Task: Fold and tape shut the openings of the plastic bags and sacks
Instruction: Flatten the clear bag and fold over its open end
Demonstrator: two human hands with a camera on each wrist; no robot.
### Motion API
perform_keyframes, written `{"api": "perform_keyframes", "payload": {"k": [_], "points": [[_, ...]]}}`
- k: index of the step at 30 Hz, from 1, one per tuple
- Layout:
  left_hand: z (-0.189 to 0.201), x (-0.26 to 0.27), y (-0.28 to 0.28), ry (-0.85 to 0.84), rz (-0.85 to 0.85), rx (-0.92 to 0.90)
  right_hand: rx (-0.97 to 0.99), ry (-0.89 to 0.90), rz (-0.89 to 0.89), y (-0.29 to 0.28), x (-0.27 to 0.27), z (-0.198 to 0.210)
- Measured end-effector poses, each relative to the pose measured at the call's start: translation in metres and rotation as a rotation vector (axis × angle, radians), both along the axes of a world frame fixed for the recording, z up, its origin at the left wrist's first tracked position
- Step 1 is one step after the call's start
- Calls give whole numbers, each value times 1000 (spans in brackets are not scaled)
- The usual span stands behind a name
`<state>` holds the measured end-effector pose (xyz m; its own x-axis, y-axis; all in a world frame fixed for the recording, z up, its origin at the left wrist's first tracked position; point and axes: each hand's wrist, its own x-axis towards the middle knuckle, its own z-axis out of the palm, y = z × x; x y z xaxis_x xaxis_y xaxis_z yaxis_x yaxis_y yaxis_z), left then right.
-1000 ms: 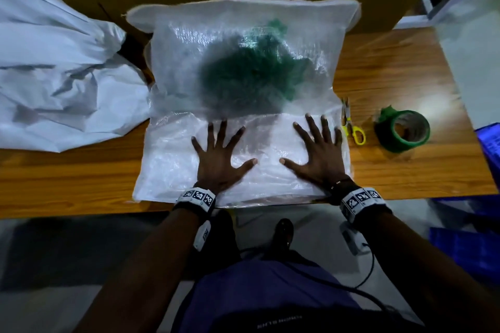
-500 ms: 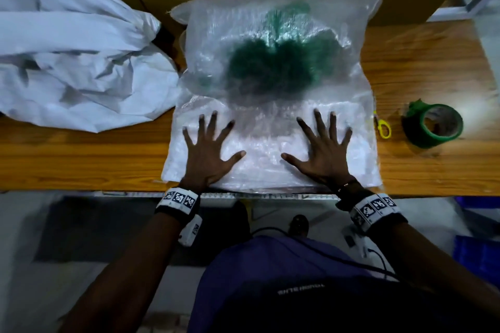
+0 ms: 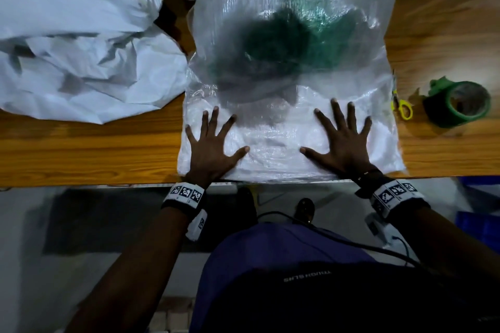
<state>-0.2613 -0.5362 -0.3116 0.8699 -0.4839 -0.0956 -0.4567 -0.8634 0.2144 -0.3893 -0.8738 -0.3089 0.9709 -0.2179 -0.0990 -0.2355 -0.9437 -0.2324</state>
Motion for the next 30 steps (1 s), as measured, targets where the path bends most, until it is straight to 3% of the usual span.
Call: {"api": "perform_keyframes", "payload": {"k": [4, 7, 16, 25, 27, 30], "points": [[13, -2, -39, -124, -73, -50, 52, -104, 138, 41, 27, 7], [0, -6, -62, -150, -146, -14, 64, -95, 214, 69, 45, -1], [-11, 2, -16, -131, 7, -38, 15, -96, -27, -30, -20, -8], [-9, 5, 10, -116, 23, -92, 41, -122, -5, -35, -24, -9], [-2, 2, 10, -146, -24, -216, 111, -183, 11, -33, -25, -6], [11, -18, 10, -183, -246, -391, 193, -385, 167, -23, -35, 6]]}}
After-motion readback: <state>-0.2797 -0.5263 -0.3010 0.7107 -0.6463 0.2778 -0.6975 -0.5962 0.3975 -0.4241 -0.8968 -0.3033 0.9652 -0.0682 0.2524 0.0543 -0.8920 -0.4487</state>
